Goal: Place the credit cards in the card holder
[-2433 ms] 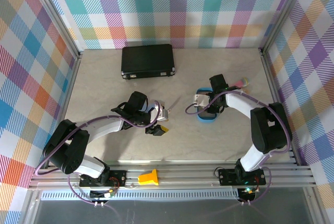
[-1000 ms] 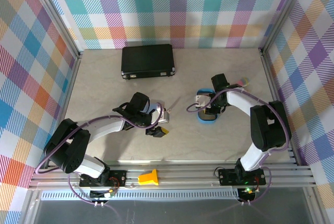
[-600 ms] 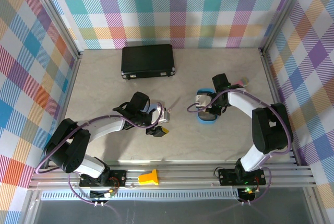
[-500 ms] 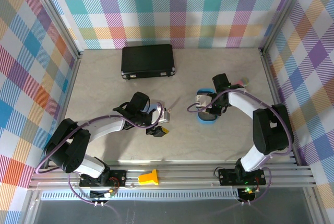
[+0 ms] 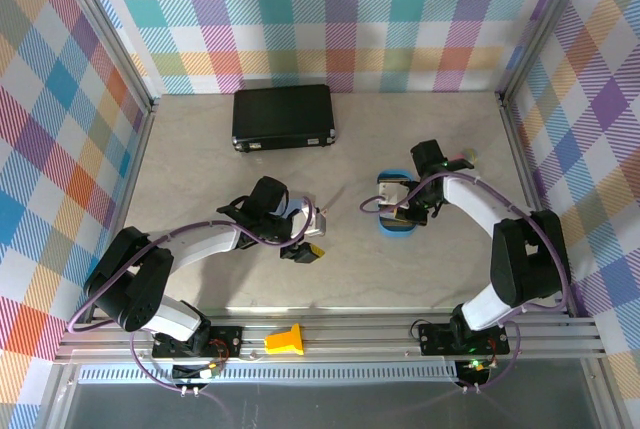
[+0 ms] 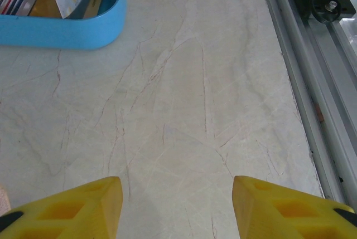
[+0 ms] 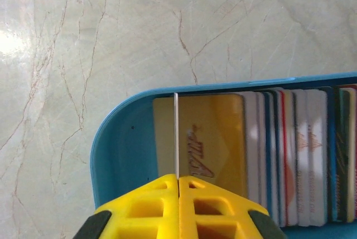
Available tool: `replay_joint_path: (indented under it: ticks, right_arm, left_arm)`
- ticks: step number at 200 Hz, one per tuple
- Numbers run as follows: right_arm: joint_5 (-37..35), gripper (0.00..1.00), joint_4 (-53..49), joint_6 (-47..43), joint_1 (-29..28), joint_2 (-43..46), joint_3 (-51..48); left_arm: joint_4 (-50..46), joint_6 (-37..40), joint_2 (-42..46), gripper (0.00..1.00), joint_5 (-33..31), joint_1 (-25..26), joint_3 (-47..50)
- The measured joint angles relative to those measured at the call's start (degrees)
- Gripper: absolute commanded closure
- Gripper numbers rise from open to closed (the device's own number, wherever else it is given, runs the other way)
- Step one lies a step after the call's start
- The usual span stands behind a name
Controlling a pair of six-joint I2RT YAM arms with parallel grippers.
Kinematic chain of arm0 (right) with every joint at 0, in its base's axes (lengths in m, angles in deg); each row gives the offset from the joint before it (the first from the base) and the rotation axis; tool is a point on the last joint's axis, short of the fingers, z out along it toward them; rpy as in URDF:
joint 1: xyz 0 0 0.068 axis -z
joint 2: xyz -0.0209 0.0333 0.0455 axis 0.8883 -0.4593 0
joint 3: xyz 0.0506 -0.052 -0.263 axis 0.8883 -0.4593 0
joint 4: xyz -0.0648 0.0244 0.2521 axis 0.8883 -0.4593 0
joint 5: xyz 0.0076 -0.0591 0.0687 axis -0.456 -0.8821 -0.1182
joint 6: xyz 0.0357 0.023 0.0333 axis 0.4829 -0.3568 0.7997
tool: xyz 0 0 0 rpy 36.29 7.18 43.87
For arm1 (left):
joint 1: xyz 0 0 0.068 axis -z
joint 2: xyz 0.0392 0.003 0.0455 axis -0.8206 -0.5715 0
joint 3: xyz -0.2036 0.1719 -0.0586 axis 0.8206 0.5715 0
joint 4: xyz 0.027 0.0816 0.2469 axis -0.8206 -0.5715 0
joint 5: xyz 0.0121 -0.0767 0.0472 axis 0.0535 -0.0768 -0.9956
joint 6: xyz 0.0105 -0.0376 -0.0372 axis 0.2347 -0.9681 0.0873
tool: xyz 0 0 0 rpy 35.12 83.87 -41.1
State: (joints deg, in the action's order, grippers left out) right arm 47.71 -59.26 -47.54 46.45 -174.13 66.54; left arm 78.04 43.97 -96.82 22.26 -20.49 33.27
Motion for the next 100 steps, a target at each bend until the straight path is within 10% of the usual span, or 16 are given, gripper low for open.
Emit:
replay_joint_path:
  ticks: [100]
  right_arm:
    - [1.2, 1.00, -2.3, 0.2, 0.9, 1.0, 1.9]
  left_arm:
    - [0.0, 0.2, 0.0, 0.45, 0.0, 0.2, 0.0]
